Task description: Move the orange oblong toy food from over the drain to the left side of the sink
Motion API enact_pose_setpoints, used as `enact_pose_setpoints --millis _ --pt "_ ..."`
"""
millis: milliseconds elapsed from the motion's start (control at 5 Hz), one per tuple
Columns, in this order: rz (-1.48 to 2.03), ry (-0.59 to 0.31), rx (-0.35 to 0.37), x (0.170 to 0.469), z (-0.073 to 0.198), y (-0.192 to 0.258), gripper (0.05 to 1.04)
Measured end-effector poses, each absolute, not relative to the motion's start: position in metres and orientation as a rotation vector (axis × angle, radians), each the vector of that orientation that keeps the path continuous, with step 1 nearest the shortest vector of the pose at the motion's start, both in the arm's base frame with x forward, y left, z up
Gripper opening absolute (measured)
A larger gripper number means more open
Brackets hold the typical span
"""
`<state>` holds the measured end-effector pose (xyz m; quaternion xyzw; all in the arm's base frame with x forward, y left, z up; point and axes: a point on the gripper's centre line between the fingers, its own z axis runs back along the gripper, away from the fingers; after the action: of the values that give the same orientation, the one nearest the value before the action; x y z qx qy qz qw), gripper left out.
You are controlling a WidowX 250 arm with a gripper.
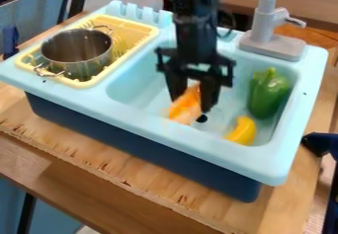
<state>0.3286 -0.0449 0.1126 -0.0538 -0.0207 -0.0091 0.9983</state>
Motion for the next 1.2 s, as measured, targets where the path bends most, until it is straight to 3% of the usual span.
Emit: enact_pose_setpoints --millis 200,1200 --pt "-0.008 -0.037 -0.073 0.332 0.123 -0.029 0.614" --pt "0.016 0.109 0.014 0.364 0.076 -0.003 0.613"
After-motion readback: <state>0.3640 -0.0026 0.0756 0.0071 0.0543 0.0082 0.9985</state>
